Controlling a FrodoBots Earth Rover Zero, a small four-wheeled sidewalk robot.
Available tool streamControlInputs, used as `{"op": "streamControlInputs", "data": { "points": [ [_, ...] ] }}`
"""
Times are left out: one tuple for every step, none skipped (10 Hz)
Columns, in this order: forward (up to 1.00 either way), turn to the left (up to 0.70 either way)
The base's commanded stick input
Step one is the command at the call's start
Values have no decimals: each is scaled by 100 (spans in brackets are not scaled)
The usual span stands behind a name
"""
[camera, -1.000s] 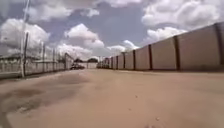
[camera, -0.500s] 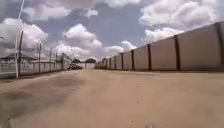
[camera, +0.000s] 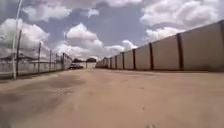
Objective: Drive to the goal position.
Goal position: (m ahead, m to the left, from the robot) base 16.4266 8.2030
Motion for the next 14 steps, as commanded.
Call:
{"op": "streamControlInputs", "data": {
  "points": [
    [60,0],
    [60,0],
    [60,0],
    [60,0],
    [60,0],
    [60,0],
    [60,0],
    [60,0],
    [60,0],
    [60,0],
    [60,0],
    [60,0],
    [60,0],
    [60,0]
  ]
}}
